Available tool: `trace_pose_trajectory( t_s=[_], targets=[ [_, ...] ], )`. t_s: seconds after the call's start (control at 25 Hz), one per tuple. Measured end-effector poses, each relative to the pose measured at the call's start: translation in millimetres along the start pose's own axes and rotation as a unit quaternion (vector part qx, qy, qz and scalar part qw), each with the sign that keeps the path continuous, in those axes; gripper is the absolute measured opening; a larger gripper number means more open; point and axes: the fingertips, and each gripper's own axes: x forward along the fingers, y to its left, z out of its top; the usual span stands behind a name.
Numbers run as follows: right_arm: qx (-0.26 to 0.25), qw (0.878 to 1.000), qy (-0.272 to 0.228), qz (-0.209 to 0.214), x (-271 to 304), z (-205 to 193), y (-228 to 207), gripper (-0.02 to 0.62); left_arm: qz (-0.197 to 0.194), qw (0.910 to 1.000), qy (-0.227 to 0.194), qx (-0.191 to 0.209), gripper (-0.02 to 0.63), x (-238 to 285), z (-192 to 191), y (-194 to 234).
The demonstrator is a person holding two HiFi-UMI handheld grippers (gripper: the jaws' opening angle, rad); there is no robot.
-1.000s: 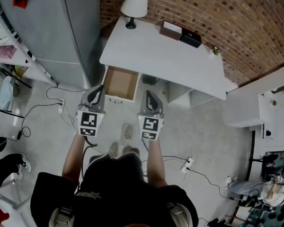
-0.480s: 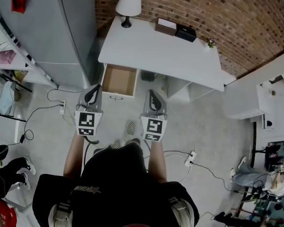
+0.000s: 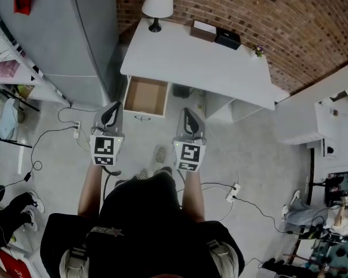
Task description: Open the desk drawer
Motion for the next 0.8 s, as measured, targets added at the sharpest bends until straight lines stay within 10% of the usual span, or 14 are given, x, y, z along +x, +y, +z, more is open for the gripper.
trace_pose_trajectory(
  t_s=[0.8],
  targets=[
    [0.002, 1.000, -0.006, -0.002, -3.0, 1.7, -4.3, 0.008, -0.006, 1.0000, -0.004, 0.003, 0.011, 2.4, 4.3, -5.7]
  ],
)
